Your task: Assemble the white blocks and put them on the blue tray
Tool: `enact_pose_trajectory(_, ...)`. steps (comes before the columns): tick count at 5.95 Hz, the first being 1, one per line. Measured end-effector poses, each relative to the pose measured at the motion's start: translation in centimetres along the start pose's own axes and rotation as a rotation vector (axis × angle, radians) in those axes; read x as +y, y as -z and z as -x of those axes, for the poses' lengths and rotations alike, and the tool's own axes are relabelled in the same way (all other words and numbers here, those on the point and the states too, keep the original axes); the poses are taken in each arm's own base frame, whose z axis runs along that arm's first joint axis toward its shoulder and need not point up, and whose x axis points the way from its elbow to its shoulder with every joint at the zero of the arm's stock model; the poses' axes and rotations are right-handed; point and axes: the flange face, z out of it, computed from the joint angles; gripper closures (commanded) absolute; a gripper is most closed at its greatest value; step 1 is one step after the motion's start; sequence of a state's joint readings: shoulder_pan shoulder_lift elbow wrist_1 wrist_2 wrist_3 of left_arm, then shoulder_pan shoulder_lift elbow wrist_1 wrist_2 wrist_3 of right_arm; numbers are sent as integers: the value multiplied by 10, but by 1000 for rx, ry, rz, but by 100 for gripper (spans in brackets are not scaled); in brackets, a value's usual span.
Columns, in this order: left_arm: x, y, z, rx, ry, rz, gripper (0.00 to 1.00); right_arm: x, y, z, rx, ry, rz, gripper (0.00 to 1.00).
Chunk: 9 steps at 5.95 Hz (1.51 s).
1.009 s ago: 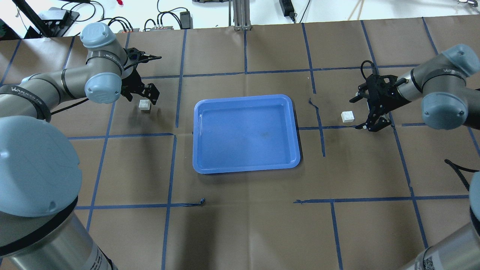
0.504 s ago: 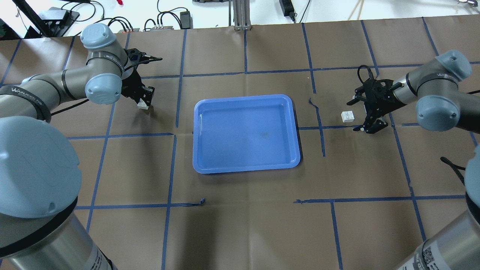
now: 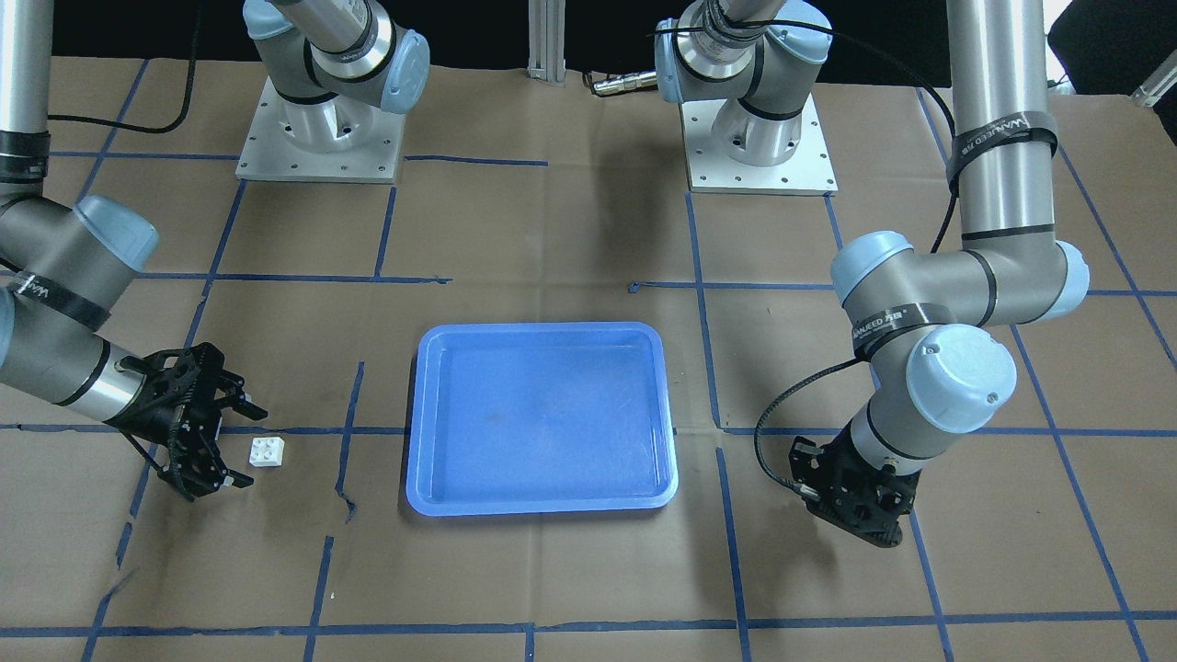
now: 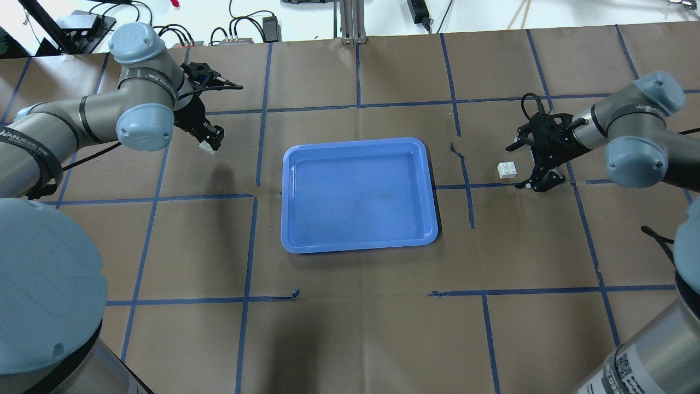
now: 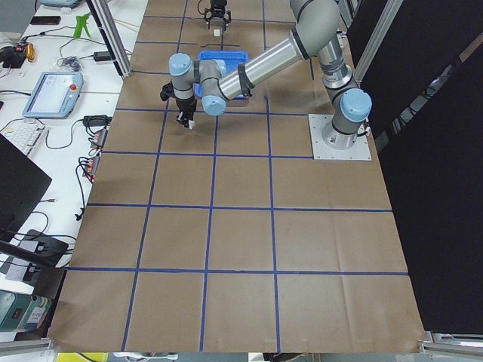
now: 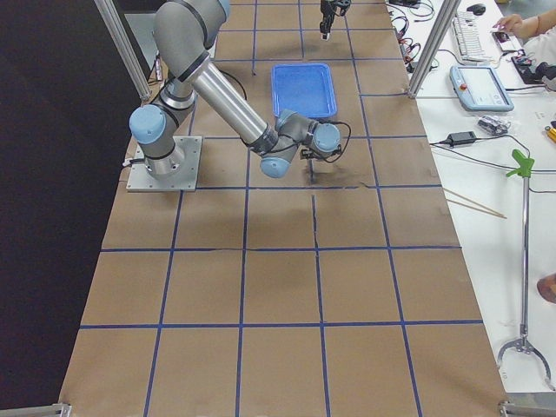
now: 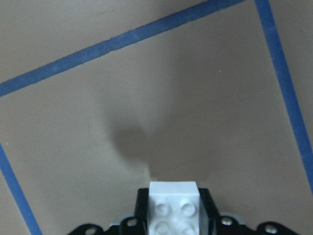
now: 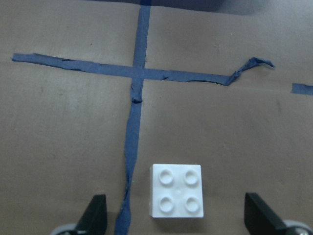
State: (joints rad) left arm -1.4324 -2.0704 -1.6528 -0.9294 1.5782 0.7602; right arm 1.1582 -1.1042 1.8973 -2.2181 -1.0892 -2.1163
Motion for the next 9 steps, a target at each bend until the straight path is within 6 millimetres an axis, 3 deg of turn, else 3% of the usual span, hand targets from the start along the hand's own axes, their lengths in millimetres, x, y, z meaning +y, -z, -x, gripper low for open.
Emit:
enact_pose_trajectory(1,-5,6,-15,-2,-213,-5,100,0,0,0,-2,0,-2,14)
enact_pose_trajectory(3,-32,14,-73,-9,-592,-10,100,1,-3,1,-7,3,-6,32)
enact_pose_trajectory(5,-64,13,-160,7,-825,-19,100,2,-6,1,-11,9,-8,61)
enact_pose_trajectory(6,-75,9,-200,37,-907,-39,100,2,-5,0,-9,17,-7,69)
enact_pose_trajectory(9,-84,-2,-263,93,-1000,-66,100,-2,10,-11,21,35,6,72)
